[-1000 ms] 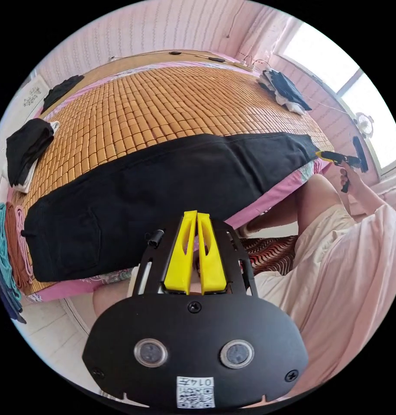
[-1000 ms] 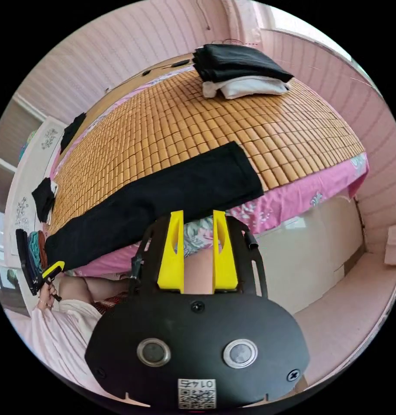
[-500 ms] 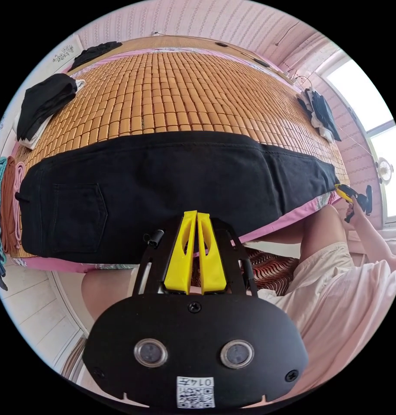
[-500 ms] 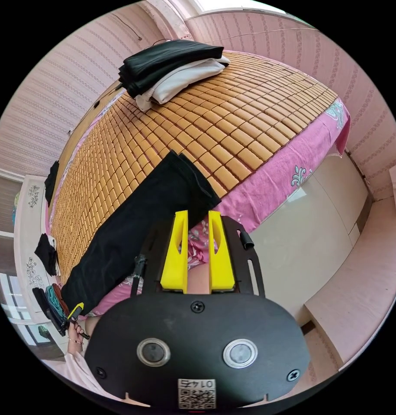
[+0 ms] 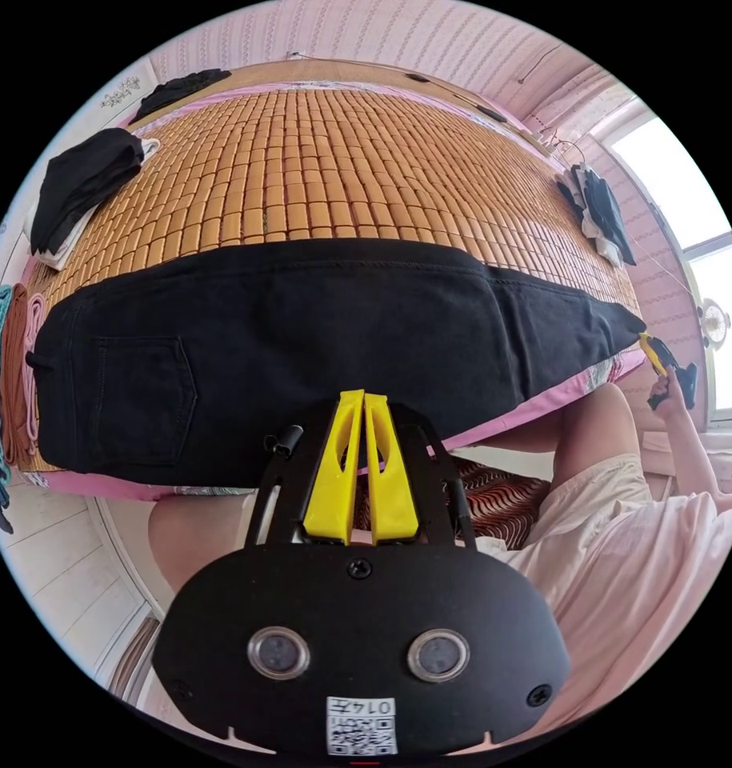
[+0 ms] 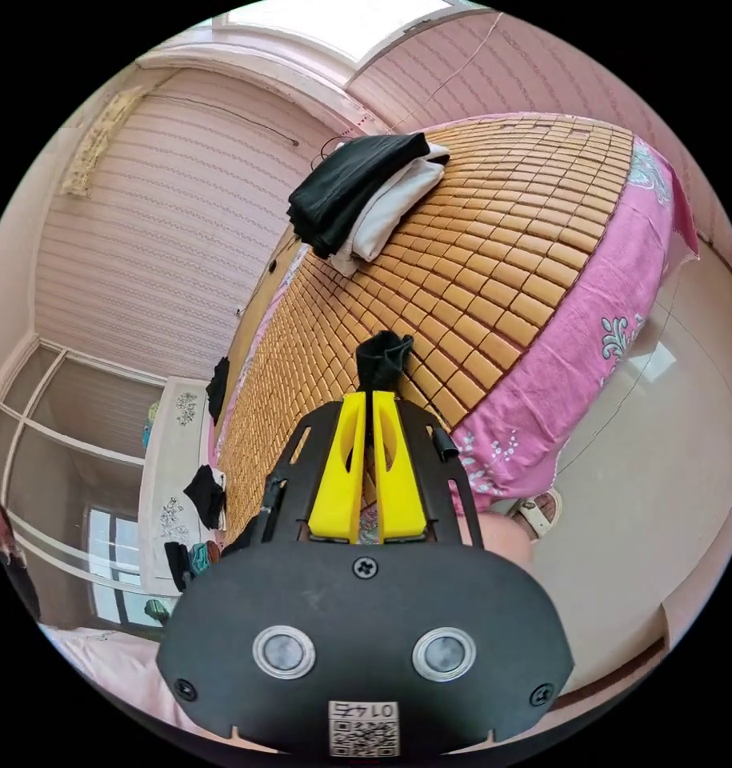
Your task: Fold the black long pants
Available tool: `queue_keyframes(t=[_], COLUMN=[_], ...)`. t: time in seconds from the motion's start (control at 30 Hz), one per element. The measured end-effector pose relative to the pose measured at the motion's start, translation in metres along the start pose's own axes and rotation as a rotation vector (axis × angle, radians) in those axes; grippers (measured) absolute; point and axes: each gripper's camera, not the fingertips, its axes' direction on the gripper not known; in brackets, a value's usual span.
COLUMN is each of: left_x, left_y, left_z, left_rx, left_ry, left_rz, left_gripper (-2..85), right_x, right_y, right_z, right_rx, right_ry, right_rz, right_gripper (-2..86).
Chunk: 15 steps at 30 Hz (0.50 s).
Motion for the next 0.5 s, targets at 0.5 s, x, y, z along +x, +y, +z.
queue_keyframes(t=[0.5], left_x=[0.102], left_y=[-0.051], left_z=[0.020], left_rx=[-0.032], left_ry=[0.330], left_rz=[0.260], left_gripper=[-1.0], right_x=[-0.156], right_y=[-0.066], right_z=[-0.094], right_rx=[0.231], right_ry=[-0.378], right_rz=[-0.539], right_gripper=[0.7])
